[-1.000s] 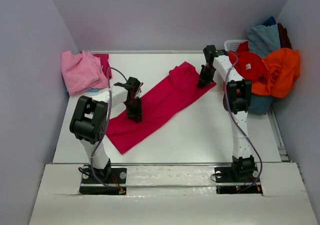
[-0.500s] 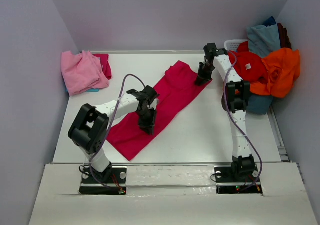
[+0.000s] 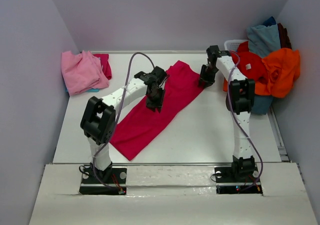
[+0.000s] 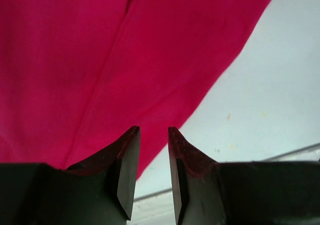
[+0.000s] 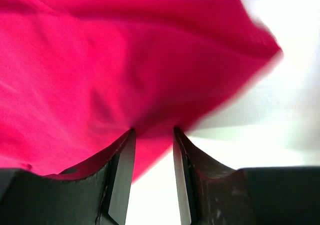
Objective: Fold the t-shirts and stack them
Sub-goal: Fold the tshirt
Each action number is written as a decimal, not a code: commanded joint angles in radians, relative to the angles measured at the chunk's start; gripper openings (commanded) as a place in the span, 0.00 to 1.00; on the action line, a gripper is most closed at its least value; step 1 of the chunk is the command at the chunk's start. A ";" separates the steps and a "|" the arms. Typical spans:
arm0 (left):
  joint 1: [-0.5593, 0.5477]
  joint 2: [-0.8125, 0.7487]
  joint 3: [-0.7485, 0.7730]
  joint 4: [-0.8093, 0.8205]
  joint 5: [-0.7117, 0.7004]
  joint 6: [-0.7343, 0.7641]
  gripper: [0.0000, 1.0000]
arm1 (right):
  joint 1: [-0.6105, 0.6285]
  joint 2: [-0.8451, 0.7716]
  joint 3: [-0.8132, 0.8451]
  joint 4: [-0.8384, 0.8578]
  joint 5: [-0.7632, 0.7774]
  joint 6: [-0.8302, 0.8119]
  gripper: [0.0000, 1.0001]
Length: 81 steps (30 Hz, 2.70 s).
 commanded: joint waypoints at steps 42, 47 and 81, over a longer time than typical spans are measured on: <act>0.177 0.206 0.000 0.019 -0.024 0.073 0.40 | 0.149 -0.054 -0.204 0.109 -0.099 0.082 0.40; 0.165 0.226 0.034 0.002 0.011 0.083 0.40 | 0.149 0.039 -0.067 0.041 -0.105 0.071 0.40; 0.056 0.468 0.344 0.017 0.220 0.016 0.41 | -0.001 0.113 0.151 -0.010 -0.125 0.010 0.44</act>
